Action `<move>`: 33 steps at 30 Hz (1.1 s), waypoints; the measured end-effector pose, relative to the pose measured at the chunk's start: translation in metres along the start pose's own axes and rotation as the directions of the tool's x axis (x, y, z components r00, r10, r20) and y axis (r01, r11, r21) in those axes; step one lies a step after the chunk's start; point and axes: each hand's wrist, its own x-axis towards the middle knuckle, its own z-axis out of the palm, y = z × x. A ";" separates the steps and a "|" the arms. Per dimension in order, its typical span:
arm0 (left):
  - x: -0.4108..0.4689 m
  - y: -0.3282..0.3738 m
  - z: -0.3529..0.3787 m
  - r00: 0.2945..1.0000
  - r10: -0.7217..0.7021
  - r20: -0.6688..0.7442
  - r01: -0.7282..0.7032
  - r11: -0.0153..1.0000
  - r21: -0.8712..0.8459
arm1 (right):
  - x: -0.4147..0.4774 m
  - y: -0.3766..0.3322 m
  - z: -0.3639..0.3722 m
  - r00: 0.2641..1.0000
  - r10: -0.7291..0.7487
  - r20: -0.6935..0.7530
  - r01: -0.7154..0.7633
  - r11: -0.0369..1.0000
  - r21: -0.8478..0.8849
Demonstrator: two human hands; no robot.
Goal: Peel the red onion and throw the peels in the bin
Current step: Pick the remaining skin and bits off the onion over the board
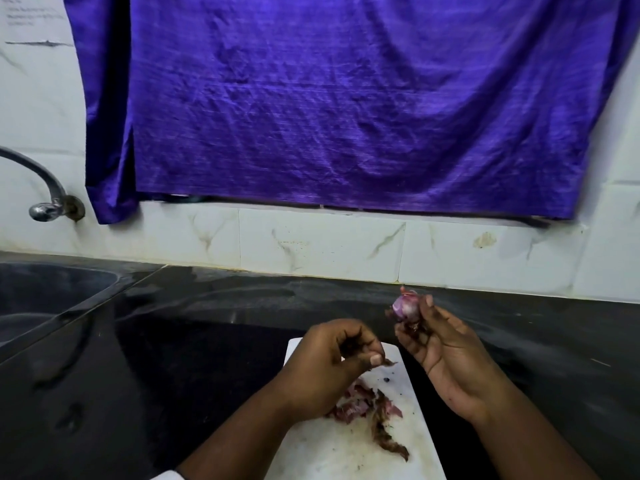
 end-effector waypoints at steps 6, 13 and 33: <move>0.001 -0.004 -0.005 0.993 -0.054 -0.103 0.072 0.983 0.171 | -0.004 0.003 0.005 0.991 0.090 0.101 -0.098 0.992 0.077; 0.001 0.006 -0.004 0.955 0.097 -0.281 -0.051 0.985 0.167 | -0.003 0.006 0.002 0.982 0.093 0.165 -0.100 0.994 0.032; 0.001 0.009 -0.001 0.955 0.093 -0.283 -0.064 0.992 0.111 | -0.005 0.012 0.008 0.991 0.000 0.133 0.032 0.969 -0.244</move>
